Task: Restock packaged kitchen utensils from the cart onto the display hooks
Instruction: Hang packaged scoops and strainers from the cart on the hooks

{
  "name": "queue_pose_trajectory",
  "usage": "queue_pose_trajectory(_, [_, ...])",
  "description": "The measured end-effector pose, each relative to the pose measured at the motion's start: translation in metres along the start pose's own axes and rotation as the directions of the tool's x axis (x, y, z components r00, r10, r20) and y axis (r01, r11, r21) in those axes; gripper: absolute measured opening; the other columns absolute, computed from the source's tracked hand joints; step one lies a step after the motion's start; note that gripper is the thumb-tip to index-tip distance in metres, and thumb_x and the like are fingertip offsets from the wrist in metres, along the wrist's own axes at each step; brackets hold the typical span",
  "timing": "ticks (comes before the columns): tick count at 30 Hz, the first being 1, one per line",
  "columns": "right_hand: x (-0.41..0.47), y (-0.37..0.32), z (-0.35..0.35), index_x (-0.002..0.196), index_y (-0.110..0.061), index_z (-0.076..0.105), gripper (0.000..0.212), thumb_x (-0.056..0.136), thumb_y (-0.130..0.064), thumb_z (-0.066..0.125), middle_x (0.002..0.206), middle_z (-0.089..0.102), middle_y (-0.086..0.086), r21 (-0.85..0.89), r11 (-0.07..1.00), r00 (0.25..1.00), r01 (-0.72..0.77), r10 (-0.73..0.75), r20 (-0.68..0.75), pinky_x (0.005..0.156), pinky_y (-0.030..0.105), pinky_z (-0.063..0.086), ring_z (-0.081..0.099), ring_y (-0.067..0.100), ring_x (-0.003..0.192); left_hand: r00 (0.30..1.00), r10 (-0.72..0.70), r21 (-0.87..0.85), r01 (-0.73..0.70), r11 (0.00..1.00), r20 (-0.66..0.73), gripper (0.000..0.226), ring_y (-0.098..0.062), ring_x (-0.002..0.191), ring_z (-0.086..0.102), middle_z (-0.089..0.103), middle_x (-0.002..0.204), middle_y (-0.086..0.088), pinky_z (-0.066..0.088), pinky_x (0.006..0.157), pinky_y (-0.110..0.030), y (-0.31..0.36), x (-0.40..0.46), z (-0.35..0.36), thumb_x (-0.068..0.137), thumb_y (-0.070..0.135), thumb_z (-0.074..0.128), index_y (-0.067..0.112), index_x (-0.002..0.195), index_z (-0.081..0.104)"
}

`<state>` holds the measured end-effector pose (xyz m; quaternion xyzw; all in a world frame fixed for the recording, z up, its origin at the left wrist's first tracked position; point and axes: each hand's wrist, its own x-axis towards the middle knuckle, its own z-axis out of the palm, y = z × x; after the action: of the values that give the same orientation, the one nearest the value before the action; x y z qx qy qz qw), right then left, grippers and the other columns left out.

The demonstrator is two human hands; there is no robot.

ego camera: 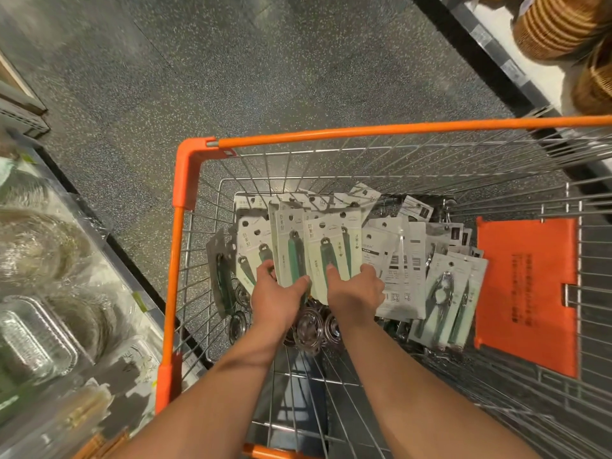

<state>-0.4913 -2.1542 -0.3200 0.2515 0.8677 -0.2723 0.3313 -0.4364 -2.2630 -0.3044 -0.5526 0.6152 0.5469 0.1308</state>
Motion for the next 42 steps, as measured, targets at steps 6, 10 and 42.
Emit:
queue_pose_trajectory(6, [-0.003,0.000,0.001,0.154,-0.006,0.029,0.093,0.087,-0.055,0.072,0.151,0.040,0.020,0.052,0.999,1.000,0.002,-0.003,0.024,0.115,0.055,0.035,0.035,0.040,0.139,0.991,-0.125,-0.075,0.128,0.989,0.042,0.038,-0.021,0.083,0.076,0.077,0.092,0.001,0.064,0.085,-0.044,0.001,-0.002,0.000,0.079,0.010,0.085,0.017,0.110,0.066])
queue_pose_trajectory(10, [0.001,0.001,-0.005,0.145,-0.011,0.046,0.094,0.076,-0.072,0.067,0.140,0.051,0.017,-0.010,1.000,0.994,0.005,-0.004,0.109,0.108,0.051,0.043,0.046,0.038,0.131,0.984,-0.161,-0.134,0.170,0.976,0.069,0.037,-0.024,0.080,0.077,0.078,0.089,-0.002,0.065,0.077,-0.041,-0.003,-0.005,-0.004,0.081,0.004,0.082,0.008,0.114,0.067])
queue_pose_trajectory(42, [-0.050,0.003,-0.092,0.121,-0.030,0.062,0.026,0.096,-0.027,0.071,0.113,0.074,-0.007,0.643,0.765,0.891,-0.042,-0.263,0.370,0.075,0.021,0.057,0.071,0.006,0.096,0.994,0.084,-0.205,-0.096,0.974,-0.065,0.049,-0.017,0.099,0.067,0.068,0.104,0.005,0.057,0.086,-0.036,0.013,-0.058,-0.056,0.079,0.005,0.083,0.029,0.110,0.054])
